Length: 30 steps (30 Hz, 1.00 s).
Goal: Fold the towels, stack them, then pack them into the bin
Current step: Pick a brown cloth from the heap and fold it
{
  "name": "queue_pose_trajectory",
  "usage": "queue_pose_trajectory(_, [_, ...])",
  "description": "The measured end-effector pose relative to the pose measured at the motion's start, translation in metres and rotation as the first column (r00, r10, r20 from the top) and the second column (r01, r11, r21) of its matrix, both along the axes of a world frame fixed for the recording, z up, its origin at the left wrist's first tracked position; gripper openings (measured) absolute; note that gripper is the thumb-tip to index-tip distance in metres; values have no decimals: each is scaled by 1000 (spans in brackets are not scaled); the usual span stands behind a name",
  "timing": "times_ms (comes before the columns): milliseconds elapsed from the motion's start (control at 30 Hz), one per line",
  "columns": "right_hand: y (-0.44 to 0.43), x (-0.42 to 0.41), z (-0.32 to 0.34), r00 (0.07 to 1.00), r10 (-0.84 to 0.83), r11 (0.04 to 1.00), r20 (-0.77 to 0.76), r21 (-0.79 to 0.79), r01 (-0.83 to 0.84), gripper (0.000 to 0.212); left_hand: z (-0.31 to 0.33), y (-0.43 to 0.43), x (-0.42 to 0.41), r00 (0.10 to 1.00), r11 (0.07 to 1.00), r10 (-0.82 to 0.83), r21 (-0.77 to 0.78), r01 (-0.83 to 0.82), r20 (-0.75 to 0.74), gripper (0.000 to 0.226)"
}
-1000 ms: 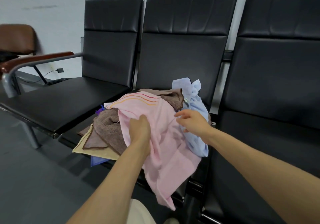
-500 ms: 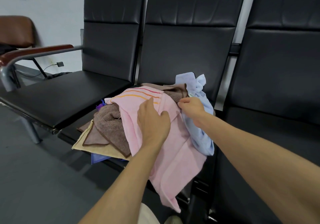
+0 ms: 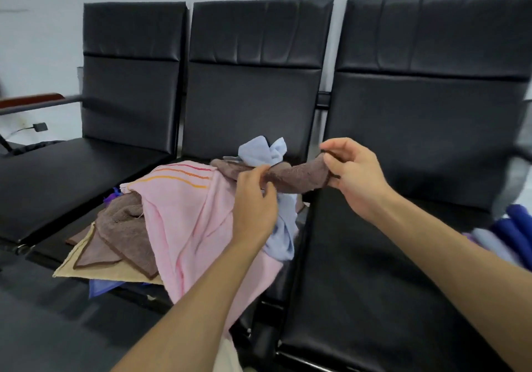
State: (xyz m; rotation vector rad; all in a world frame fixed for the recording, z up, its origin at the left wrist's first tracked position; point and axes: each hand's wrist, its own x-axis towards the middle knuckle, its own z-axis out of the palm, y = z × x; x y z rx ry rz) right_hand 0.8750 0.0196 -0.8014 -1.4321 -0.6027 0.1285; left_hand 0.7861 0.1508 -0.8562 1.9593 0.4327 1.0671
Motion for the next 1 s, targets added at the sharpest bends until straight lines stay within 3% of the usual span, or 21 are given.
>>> queue_pose_trajectory(100, [-51, 1, 1, 998, -15, 999, 54, -50, 18, 28, 3, -27, 12, 997, 995, -76, 65, 78, -32, 26])
queue_pose_trajectory(167, [-84, 4, -4, 994, 2, 996, 111, -89, 8, 31, 4, -47, 22, 964, 968, -249, 9, 251, -95, 26])
queue_pose_trajectory(233, [-113, 5, -11, 988, 43, 988, 150, -156, -19, 31, 3, -69, 28, 844, 862, -505, -138, 487, -180, 34])
queue_pose_trajectory(300, [-136, 5, -18, 982, 56, 978, 179, -207, -18, 29, -2, -88, 35, 667, 713, -702, -247, 656, -251, 44])
queue_pose_trajectory(400, [-163, 6, -31, 983, 44, 980, 179, -197, -8, 27, -8, -110, 43, 461, 539, -841, -365, 759, -284, 55])
queue_pose_trajectory(500, [-179, 9, -42, 991, 16, 992, 132, -124, 1, 23, -13, -130, 51, 353, 414, -910, -448, 793, -217, 55])
queue_pose_trajectory(767, [-197, 15, -34, 981, -105, 993, 166, -43, 114, 24, -14, -162, 57, 363, 436, -898, -379, 816, -250, 21])
queue_pose_trajectory(867, [-208, 15, -32, 986, -127, 990, 110, -42, 132, 21, -10, -170, 54, 394, 447, -894, -338, 829, -215, 30])
queue_pose_trajectory(1000, [-208, 10, -29, 989, -114, 989, 91, -84, 121, 17, -7, -174, 50, 353, 407, -912, -364, 838, -209, 34])
